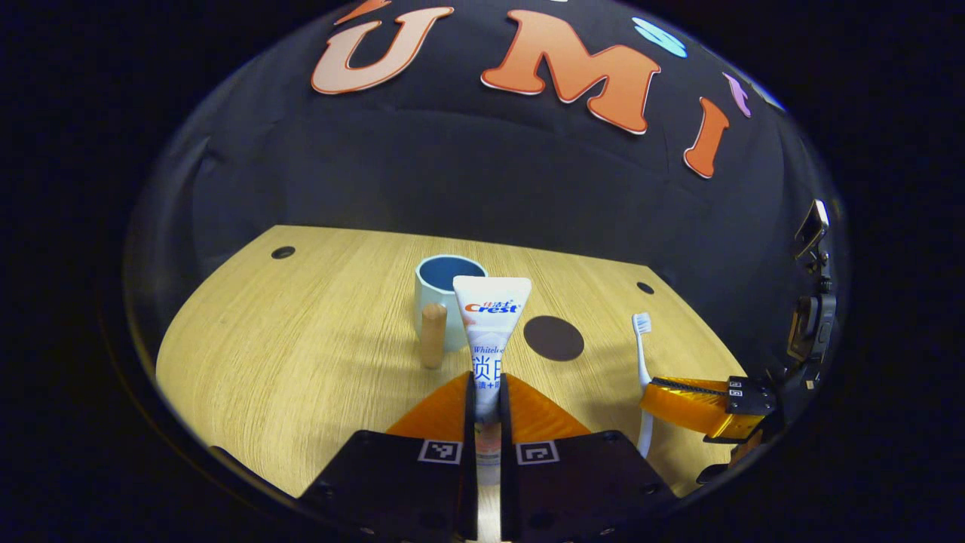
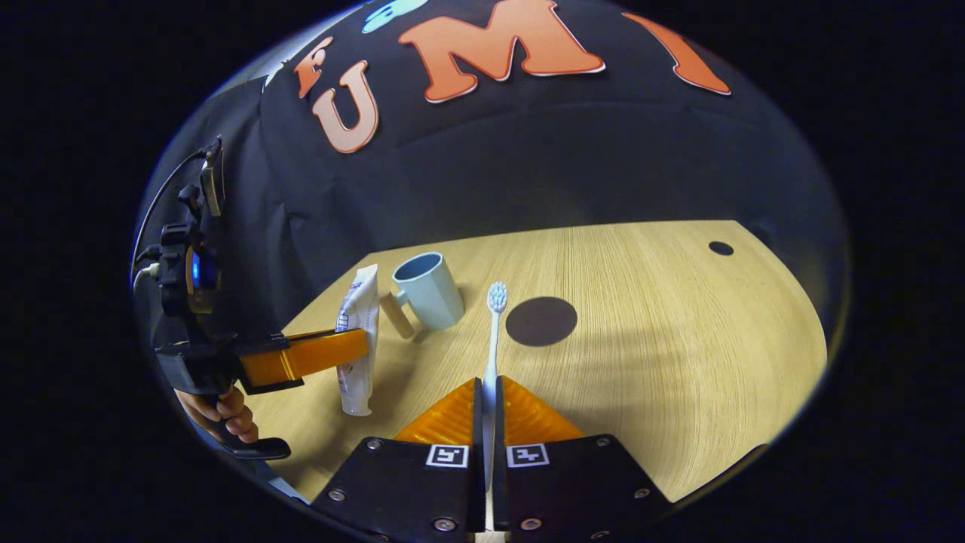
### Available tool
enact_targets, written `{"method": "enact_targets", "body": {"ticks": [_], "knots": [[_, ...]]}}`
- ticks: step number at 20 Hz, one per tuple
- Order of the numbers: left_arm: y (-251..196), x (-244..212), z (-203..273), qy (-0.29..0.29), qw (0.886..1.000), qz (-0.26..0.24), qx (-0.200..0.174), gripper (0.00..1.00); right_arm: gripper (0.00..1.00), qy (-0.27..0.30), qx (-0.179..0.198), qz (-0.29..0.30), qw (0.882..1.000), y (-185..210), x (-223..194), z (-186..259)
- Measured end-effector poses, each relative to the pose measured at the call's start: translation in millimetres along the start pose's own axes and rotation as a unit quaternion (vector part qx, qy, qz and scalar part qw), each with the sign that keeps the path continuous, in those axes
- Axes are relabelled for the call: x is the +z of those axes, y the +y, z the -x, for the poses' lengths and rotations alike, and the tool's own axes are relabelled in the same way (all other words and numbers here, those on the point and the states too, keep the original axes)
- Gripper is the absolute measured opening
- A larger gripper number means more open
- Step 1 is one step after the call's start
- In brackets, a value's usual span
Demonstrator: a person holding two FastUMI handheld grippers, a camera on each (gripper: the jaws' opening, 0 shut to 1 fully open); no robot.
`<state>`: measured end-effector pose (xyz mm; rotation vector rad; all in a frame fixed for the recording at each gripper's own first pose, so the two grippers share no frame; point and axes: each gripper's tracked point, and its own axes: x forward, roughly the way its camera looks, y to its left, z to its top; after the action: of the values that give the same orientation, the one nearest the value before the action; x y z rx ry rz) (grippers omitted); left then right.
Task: Put the toothbrush and toothpaste on the desktop into the cup, then pick up the cup and place it on the coaster on the desktop.
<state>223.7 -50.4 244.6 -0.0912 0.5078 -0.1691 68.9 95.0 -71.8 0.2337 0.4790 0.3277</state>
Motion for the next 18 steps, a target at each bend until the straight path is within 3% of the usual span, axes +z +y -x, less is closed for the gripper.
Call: {"method": "enact_targets", "body": {"ticks": [7,14,18], "knots": [[1.9,33.9,8.7,-0.116,0.993,0.008,-0.016,0.12,0.04,-0.086,0.019,0.018,0.996,9.9,41.1,2.8],[35.3,55.2,-1.6,-0.185,0.982,0.019,0.026,0.11,0.04,-0.153,0.026,0.024,0.988,6.4,74.4,2.8],[36.2,96.2,0.1,-0.233,0.971,0.034,0.034,0.11,0.04,-0.187,0.033,0.032,0.981,10.4,91.7,3.6]]}}
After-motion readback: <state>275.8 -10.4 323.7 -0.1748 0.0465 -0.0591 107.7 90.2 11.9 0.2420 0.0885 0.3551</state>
